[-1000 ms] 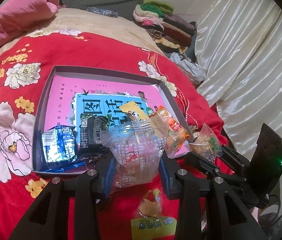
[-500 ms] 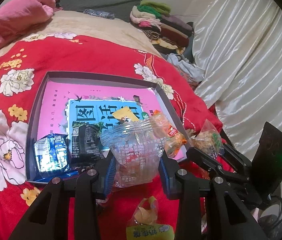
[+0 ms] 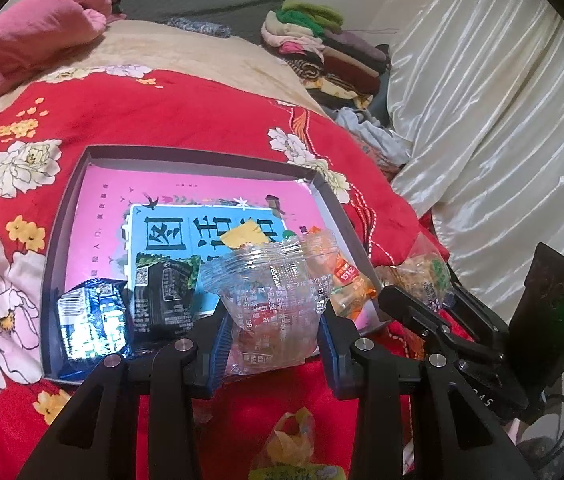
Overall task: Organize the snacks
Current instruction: 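Carry the clear candy bag over the tray while the right tool carries the pastry bag there, then lower and release the clear bag beside the black pack while the right tool releases the pastry bag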
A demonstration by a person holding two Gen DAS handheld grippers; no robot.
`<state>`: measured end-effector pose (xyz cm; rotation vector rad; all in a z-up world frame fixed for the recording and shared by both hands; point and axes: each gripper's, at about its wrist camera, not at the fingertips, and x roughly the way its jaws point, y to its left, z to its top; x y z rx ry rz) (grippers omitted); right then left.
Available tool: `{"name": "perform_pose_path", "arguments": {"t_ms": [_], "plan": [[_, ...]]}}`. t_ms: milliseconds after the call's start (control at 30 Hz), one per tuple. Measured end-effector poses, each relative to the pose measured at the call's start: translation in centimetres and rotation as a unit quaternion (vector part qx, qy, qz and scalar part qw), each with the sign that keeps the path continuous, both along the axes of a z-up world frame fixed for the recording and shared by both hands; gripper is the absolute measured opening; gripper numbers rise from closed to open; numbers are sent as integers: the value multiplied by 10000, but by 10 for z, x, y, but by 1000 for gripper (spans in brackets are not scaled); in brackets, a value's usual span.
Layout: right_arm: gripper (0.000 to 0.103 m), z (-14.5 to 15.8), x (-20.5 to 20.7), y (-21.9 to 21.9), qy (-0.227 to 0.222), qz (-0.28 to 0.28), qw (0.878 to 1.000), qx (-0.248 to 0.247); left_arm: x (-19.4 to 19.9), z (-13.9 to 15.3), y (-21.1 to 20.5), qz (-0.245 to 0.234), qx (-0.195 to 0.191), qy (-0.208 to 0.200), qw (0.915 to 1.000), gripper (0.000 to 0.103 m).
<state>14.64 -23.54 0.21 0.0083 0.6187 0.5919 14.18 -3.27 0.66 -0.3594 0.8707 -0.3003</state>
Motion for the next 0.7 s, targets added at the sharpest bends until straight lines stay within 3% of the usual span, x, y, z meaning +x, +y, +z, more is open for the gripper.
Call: {"name": "perform_pose_path", "arguments": {"t_ms": [700], "plan": [[49, 2, 11, 8, -98, -8, 9999, -42, 12, -11, 4, 93, 88, 115, 9999, 39]]}}
